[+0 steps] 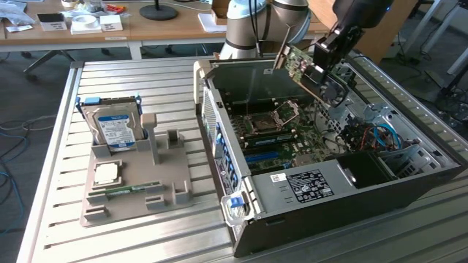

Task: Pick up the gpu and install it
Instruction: 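Insert the gpu into the slot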

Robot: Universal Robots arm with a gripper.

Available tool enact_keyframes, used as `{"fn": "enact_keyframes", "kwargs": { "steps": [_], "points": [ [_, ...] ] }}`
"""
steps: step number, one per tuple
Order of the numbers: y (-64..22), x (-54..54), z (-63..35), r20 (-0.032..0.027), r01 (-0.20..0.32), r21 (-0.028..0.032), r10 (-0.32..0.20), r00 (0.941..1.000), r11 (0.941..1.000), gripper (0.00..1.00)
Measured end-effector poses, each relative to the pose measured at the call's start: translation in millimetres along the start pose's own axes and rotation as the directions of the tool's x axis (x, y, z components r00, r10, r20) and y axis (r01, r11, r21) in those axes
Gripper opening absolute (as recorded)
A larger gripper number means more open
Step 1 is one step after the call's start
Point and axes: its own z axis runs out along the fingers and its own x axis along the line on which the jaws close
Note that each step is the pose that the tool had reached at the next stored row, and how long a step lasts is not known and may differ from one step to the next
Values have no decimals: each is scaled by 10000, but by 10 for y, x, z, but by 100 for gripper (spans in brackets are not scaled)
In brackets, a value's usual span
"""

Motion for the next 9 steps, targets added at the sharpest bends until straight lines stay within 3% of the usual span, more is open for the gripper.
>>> {"fn": "enact_keyframes", "kwargs": {
  "steps": [5, 9],
  "points": [
    [-1, 0, 6, -98, 893, -13, -893, 9960, 9960, 27],
    [-1, 0, 12, -176, 1618, -32, -1619, 9867, 9868, 27]
  ]
}}
